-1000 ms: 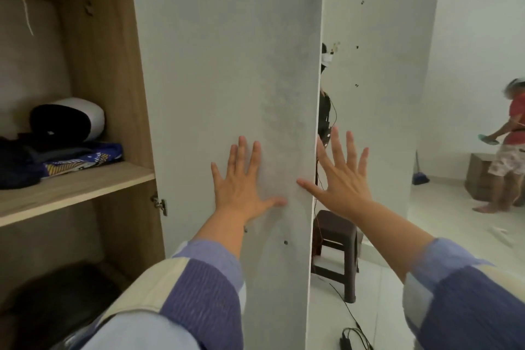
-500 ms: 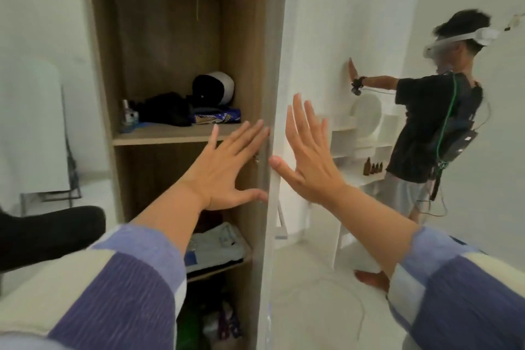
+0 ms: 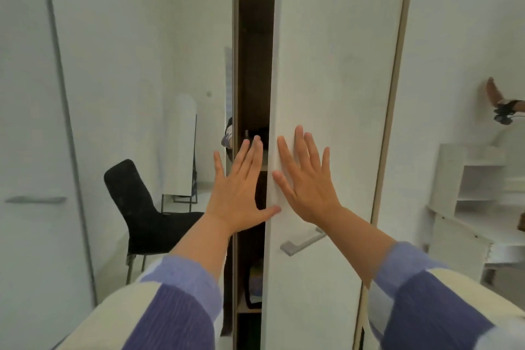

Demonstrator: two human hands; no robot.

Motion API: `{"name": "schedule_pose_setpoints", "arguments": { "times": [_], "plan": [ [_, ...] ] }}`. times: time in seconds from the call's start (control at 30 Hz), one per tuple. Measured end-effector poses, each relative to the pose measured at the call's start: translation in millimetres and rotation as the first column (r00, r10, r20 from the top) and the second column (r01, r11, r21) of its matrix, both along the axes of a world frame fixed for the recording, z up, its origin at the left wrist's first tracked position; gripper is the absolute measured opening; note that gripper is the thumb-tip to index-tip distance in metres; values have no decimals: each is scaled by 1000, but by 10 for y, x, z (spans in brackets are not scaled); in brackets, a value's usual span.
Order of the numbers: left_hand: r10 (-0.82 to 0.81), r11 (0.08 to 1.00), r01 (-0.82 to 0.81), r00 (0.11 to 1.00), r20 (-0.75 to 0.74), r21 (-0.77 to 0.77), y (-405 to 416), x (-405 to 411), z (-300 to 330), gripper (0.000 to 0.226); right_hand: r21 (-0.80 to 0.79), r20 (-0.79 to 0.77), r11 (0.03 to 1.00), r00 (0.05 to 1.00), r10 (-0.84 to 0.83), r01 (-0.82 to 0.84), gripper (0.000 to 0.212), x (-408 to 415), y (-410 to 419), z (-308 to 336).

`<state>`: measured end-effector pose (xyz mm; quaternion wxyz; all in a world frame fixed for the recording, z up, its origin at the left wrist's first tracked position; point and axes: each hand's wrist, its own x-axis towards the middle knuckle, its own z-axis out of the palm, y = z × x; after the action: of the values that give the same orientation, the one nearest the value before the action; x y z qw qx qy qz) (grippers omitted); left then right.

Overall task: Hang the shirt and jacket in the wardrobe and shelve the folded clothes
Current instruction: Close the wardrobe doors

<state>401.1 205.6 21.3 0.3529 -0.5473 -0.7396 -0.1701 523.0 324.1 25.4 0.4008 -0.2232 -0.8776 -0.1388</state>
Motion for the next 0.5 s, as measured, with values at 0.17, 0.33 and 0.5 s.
{"name": "schedule_pose_setpoints", "arguments": {
  "times": [0.17, 0.33, 0.5],
  "plan": [
    [88, 996, -86, 994, -69, 35, 95, -452, 86, 129, 14, 34, 1000, 999, -28, 28, 66, -470, 128, 20],
    [194, 980, -197, 973, -122, -15, 322, -838, 174, 131, 11, 15, 996, 996, -84, 84, 83, -917, 311, 23],
    [280, 960, -282, 956, -89, -9, 643, -1206, 162, 133, 62, 38, 979, 980, -195, 193, 100, -1294, 630, 87]
  ]
}}
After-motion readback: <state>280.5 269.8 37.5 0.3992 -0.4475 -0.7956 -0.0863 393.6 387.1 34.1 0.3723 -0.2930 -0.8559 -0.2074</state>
